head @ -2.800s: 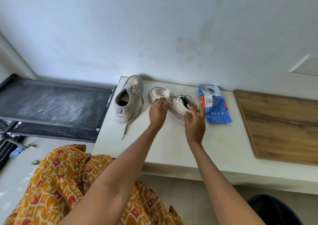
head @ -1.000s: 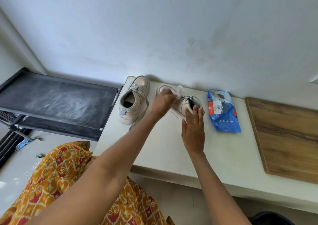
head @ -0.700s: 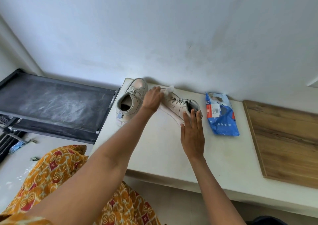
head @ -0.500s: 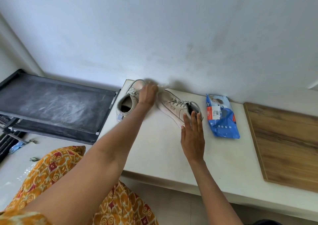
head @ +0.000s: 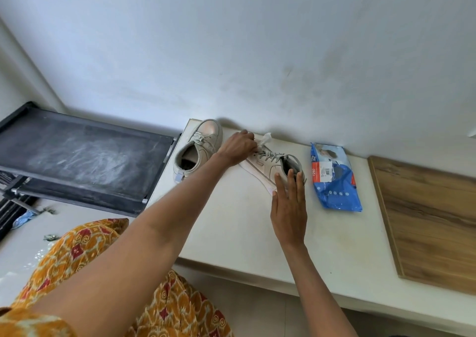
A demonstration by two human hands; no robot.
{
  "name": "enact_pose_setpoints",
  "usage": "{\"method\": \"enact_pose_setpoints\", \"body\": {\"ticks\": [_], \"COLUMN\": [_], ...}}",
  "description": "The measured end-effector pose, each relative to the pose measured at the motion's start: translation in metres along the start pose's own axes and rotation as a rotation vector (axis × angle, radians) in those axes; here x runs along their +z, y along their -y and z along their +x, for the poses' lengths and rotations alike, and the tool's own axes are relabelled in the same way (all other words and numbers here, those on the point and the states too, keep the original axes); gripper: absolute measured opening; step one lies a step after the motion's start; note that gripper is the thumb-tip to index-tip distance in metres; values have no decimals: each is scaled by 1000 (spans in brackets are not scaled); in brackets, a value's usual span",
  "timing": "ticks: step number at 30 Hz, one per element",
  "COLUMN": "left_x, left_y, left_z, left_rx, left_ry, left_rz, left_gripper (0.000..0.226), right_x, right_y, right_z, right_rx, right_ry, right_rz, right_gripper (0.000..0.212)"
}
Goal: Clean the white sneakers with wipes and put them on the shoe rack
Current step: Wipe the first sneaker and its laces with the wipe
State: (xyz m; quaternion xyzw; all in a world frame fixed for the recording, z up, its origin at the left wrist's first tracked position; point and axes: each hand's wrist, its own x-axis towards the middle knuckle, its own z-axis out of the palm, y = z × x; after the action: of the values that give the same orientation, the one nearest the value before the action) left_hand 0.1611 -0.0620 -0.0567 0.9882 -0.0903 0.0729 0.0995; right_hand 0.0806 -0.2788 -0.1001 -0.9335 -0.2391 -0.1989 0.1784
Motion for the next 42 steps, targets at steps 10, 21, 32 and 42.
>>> {"method": "enact_pose_setpoints", "body": {"ticks": [10,21,32,42], "left_x": [-6,41,62,46], "left_y": [8,-86,-118,-112], "left_z": [-3,-28,-67,-46], "left_rx": [-740,-1055,-856,-996], "left_ry": [-189,-534,-327,-457], "left_rz": [-316,-921,-1251,-1357], "left_gripper": [24,39,14,13], "right_x": [2,-4,-13,-36], "right_y": [-2,13,7,-18], "right_z": [0,2,-1,12], "right_rx": [0,72,42,605], "right_ry": [-9,-48,-50,165], "right_rz": [16,-33,169,839], "right_gripper": [46,52,59,50]}}
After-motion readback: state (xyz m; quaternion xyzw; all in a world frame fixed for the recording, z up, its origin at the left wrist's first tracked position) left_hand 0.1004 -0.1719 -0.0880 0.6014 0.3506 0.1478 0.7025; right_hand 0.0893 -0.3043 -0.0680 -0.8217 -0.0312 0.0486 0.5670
